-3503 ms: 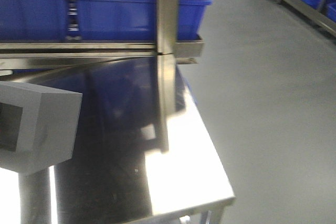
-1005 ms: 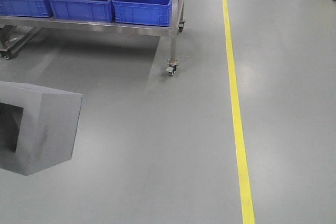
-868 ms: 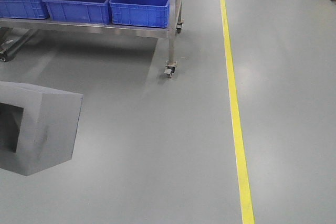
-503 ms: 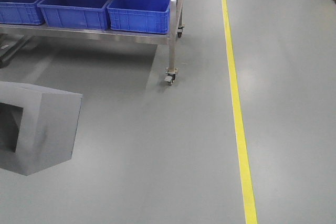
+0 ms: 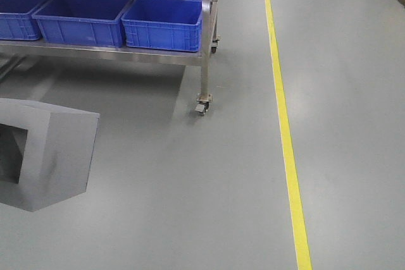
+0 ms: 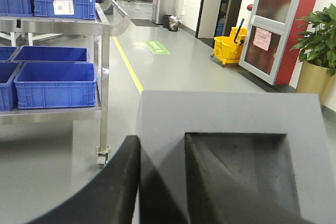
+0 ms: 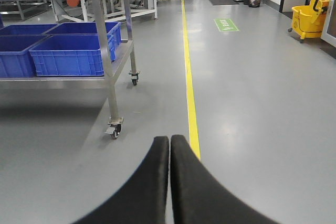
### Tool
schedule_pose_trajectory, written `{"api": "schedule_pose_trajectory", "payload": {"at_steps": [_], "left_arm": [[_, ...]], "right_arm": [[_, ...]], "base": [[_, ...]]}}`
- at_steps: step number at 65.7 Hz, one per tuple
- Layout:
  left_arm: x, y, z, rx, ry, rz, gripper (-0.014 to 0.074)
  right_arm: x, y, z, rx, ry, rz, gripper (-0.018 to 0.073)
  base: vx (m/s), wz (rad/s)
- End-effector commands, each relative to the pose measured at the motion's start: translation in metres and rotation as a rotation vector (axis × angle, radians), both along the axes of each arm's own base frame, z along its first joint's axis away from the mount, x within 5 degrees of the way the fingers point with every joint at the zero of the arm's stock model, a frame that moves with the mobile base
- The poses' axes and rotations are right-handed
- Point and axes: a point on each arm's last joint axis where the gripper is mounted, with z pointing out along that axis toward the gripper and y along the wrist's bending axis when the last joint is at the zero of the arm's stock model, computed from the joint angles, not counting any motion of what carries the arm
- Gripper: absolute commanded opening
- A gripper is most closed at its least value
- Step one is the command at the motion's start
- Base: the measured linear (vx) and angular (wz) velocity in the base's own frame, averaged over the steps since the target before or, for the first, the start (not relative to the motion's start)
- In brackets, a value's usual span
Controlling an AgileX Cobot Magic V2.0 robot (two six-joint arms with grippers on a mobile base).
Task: Sort gray base to blue bin
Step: 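Drive the base away from the table holding the block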
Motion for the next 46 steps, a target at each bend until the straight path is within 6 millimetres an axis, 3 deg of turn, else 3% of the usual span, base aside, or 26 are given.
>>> {"api": "schedule_pose_trajectory", "payload": {"at_steps": [1,25,46], "left_arm": [[-0.0011,0.0013,0.0205,-0.063,-0.126,0.010,-0.0006],[-0.0011,0.0013,0.0205,-0.063,-0.126,0.010,-0.0006],[-0.0011,0.0013,0.0205,-0.063,-0.126,0.010,-0.0006]], "right_arm": [[0.0006,-0.0003,0.0067,-0.020,-0.074,-0.001,-0.0005],[0.0006,-0.0003,0.0067,-0.020,-0.074,-0.001,-0.0005],[0.0006,-0.0003,0.0067,-0.020,-0.074,-0.001,-0.0005]], "base": [[0.26,-0.04],[0.29,0.08],[0.33,0.37]]}}
